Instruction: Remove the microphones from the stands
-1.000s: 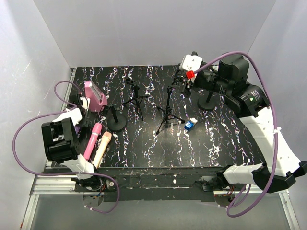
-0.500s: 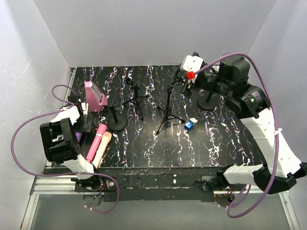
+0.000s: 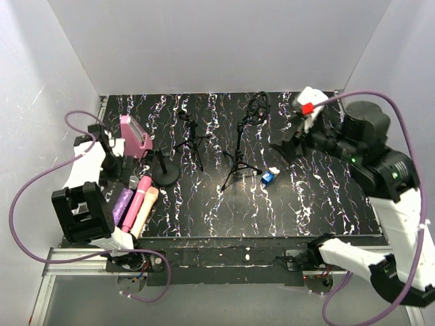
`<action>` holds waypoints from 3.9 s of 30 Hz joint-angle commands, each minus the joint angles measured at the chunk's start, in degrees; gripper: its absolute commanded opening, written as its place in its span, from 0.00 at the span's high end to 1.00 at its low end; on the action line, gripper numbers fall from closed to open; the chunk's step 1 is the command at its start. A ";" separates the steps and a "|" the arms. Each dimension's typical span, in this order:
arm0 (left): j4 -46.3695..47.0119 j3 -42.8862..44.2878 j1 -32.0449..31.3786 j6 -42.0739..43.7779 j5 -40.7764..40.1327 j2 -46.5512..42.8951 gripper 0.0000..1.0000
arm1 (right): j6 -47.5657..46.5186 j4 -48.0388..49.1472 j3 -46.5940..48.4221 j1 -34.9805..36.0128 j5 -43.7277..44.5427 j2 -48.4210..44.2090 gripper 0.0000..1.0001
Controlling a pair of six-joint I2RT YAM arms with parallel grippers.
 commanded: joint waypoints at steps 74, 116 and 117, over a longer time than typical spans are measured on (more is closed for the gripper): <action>38.16 30.67 -49.72 -12.99 43.53 5.97 1.00 | 35.63 26.66 -36.18 -12.45 -24.00 12.72 0.38; 37.73 23.28 -43.57 -23.81 33.49 1.66 1.00 | 49.43 41.78 -26.86 -9.73 -35.42 34.08 0.51; 37.64 23.28 -43.48 -23.89 33.58 1.57 1.00 | 49.35 41.87 -26.86 -9.73 -35.60 34.17 0.51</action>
